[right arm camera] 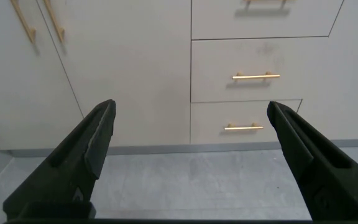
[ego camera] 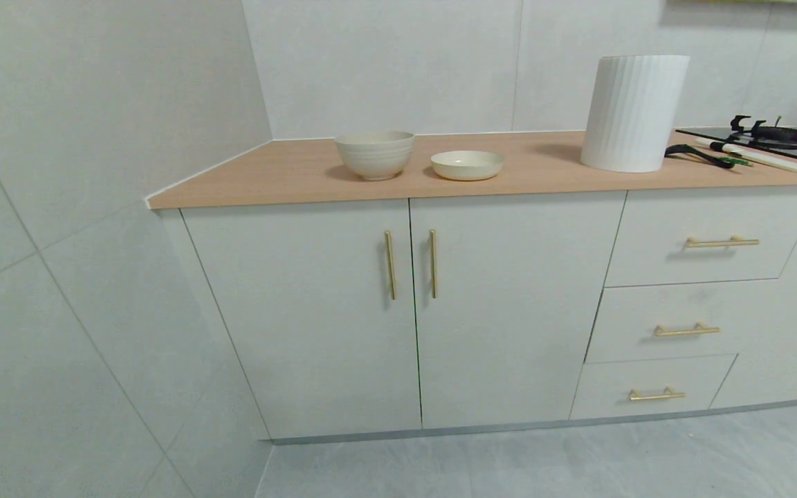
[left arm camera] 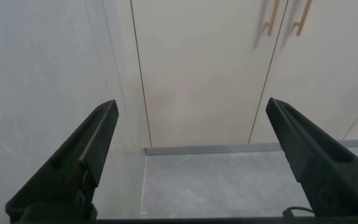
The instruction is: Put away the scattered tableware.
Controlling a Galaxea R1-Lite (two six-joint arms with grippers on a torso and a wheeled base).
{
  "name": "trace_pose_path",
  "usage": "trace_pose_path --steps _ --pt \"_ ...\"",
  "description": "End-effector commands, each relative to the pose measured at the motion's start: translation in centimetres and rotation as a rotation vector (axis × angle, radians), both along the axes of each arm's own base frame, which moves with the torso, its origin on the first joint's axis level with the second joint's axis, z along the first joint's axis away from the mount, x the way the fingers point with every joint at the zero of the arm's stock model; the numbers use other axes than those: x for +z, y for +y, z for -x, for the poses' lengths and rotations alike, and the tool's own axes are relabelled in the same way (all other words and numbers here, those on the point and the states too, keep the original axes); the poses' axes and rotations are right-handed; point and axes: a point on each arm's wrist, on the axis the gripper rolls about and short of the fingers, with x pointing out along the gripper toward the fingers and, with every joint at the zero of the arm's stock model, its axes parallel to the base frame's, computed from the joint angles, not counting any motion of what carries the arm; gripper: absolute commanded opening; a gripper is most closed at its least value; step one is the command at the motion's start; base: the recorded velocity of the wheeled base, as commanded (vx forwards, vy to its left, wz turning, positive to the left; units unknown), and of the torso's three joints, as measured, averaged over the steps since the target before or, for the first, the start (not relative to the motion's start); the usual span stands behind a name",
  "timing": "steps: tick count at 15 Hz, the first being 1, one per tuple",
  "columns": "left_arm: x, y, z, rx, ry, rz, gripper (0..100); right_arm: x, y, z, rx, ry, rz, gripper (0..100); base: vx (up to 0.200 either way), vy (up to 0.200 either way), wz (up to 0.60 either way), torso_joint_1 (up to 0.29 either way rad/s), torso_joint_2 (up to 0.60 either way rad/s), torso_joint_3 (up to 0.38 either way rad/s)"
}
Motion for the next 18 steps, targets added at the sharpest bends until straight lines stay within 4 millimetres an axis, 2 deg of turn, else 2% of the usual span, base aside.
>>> trace_pose_path --steps 1,4,5,16,18 --pt "0.01 0.00 -0.01 0.001 0.001 0.000 100 0.00 0.00 0.00 0.001 0.000 0.000 100 0.000 0.000 0.00 0.000 0.00 0.000" --pt "0.01 0.00 -0.01 0.001 0.001 0.000 100 0.00 0.00 0.00 0.001 0.000 0.003 100 0.000 0.000 0.00 0.000 0.00 0.000" --pt "0.01 0.00 -0.01 0.001 0.001 0.000 100 0.00 0.00 0.00 0.001 0.000 0.003 100 0.000 0.000 0.60 0.002 0.00 -0.002" --pt "0.01 0.00 -0.01 0.001 0.001 0.000 100 0.00 0.00 0.00 0.001 0.000 0.000 100 0.000 0.000 0.00 0.000 0.00 0.000" --pt "0.01 0.00 -0.01 0.001 0.001 0.002 100 0.00 0.00 0.00 0.001 0.000 0.000 100 0.200 0.000 0.00 0.005 0.00 0.000"
